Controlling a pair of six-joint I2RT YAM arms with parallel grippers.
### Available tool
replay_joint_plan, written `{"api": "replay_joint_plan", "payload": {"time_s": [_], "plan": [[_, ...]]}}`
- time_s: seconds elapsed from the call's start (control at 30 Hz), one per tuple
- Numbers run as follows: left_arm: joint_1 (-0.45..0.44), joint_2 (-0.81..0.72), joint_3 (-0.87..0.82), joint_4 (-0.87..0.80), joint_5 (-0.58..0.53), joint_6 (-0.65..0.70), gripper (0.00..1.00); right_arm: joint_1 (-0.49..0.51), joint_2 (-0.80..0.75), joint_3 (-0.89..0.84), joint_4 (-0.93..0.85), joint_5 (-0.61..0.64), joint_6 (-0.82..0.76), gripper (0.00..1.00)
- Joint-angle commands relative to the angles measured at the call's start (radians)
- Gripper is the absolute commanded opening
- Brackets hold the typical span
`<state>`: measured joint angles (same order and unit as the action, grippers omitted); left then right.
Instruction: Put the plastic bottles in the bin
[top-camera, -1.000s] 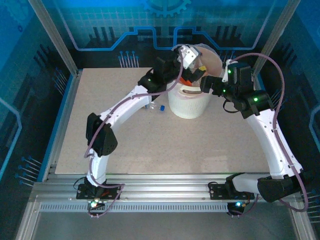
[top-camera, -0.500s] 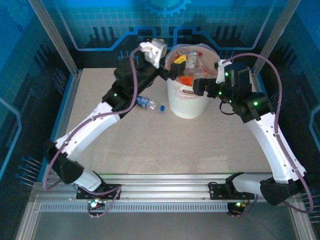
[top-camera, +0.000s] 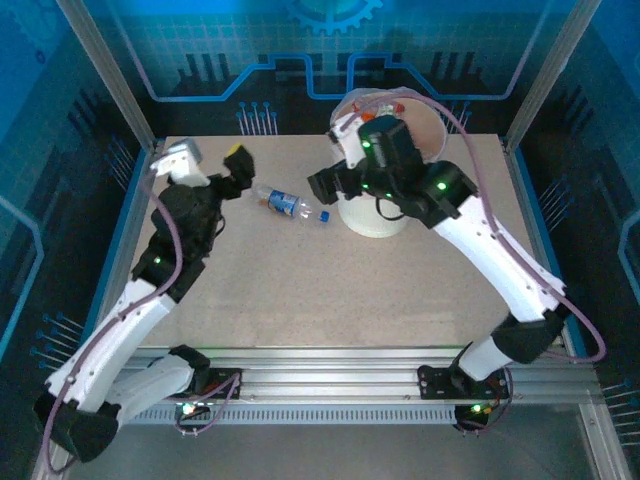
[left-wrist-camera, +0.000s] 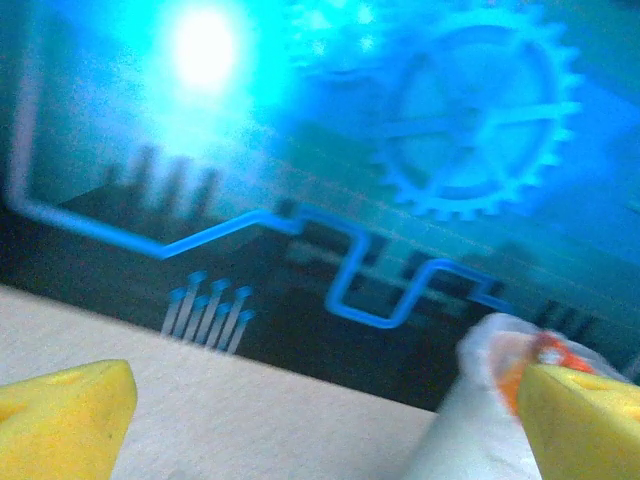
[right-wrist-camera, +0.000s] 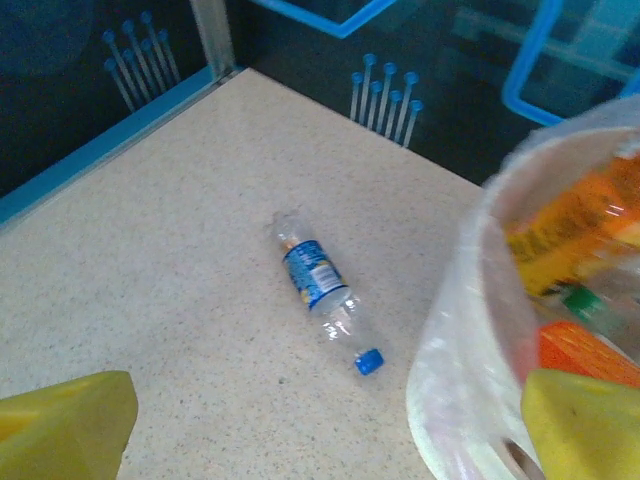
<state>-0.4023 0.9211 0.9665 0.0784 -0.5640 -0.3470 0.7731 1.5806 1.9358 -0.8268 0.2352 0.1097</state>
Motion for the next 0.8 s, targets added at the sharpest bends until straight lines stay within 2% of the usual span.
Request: {"api": "replay_joint_plan", "payload": {"time_s": [0.0, 0.23, 0.47, 0.77], "plan": [[0.03, -0.069, -0.073, -0.139, -0.167, -0.165, 0.99, 0.039, 0.099, 0.111, -0.075, -0.013, -0.075, 1.0], [0.045, -0.186, -0.233, -0.278, -0.257, -0.312, 0.99, 0.047, 0.376, 0.384, -0.209, -0.122, -0.12, 1.0], [0.045, -0.252, -0.383, -0.333, -0.215, -0.459, 0.99, 0.047, 0.664, 0.688, -0.329, -0.178, -0.174, 1.0], [0.045, -0.268, -0.435, -0.401, -0.182, -0.503, 0.99, 0.041, 0.847, 0.688, -0.273, -0.117, -0.244, 0.99]]}}
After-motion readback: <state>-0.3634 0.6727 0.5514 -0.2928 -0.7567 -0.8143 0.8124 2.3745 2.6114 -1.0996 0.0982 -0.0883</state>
